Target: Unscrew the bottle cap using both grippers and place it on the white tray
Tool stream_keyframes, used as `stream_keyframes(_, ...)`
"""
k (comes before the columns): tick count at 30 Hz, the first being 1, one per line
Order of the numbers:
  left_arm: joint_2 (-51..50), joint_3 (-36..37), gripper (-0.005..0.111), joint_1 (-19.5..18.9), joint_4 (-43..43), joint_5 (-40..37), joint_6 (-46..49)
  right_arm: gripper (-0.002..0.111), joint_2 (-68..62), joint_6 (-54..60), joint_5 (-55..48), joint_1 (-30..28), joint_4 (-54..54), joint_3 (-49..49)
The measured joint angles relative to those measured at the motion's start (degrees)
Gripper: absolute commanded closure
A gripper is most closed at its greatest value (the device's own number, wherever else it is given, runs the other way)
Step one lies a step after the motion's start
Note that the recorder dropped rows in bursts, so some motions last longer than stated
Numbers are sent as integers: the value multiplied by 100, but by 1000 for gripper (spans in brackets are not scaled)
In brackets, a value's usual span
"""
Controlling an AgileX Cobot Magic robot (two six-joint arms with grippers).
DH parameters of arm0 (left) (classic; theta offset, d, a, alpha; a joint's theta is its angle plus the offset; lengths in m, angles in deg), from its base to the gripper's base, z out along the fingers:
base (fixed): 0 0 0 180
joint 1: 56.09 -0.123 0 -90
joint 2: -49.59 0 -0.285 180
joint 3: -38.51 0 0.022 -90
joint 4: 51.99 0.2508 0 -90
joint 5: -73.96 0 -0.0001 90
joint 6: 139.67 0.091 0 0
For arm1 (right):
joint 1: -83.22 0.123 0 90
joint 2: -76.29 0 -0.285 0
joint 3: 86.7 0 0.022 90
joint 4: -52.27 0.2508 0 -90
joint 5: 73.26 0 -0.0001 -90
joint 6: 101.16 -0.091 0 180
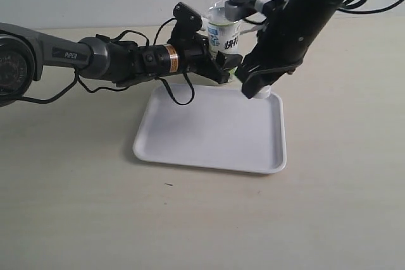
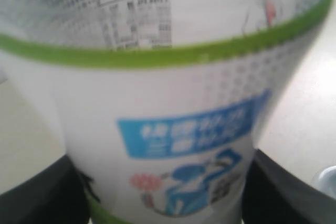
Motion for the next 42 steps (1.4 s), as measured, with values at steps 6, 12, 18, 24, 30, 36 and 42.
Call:
stream_keyframes(6,-14,0,107,0,12,0,0,108,-402,0,273,430,13,0)
stream_keyframes(12,-14,0,107,0,12,0,-40,108,-504,-34,334,443,-154,-16)
stream_keyframes(18,-14,0,106,0,-24,0,-288,108,-251,-74,334,443,-242,-16)
stream_keyframes(24,-14,0,42,0,-61,0,-345,108,-111,-97,237,443,-266,-16)
stream_keyframes(30,-14,0,1,0,-349,106,-345,108,-111,-97,111,443,-276,-16)
stream_keyframes(36,85,0,1,-82,231,116,-454,108,20,-97,89,443,-308,-16)
stream_keyframes(42,423,0,2,-604,1486,533,-1773,108,170,-233,15,443,-321,-16)
